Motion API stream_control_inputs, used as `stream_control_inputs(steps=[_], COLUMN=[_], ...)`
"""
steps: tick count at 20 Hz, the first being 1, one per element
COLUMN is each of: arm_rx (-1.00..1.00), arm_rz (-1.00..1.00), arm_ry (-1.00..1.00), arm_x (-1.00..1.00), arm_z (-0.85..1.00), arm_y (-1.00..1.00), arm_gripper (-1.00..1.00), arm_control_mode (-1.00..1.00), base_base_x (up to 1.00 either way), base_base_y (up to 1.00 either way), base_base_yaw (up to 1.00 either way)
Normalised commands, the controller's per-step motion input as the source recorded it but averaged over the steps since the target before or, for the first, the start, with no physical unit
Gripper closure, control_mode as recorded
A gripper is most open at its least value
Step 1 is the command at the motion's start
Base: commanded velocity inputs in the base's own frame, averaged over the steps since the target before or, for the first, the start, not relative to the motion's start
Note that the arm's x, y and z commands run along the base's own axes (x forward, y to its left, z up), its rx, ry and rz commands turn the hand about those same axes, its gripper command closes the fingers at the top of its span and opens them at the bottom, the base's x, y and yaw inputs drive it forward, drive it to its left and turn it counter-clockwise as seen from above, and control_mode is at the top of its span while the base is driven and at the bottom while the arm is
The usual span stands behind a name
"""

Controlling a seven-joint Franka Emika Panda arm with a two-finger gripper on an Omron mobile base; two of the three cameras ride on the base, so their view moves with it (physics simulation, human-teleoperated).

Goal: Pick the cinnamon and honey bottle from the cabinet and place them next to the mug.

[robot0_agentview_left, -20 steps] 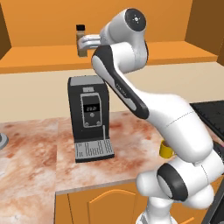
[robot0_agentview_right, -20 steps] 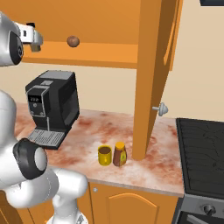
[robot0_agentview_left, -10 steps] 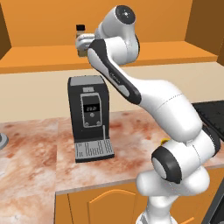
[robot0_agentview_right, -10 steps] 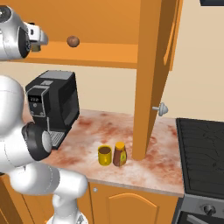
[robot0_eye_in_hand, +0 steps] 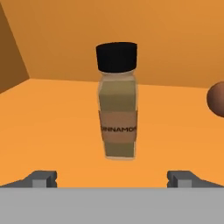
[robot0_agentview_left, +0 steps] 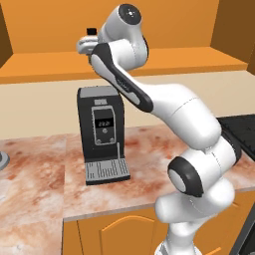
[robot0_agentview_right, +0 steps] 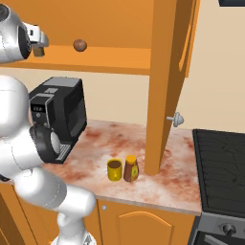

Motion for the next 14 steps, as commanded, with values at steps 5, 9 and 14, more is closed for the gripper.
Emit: stream_control_inputs(steps=[5, 9, 14], arm_rx=[0.0, 0.0, 0.0], arm_rz=[0.0, 0.0, 0.0], arm_ry=[0.0, 0.0, 0.0], arm_x=[0.31, 0.26, 0.23], arm_z=[-0.08, -0.06, -0.02], arm_y=[0.01, 0.0, 0.0], arm_gripper=[-1.0, -1.0, -1.0], arm_control_mode=[-1.0, -1.0, -1.0], base_base_x=[0.0, 0.0, 0.0], base_base_y=[0.0, 0.0, 0.0], base_base_yaw=[0.0, 0.0, 0.0])
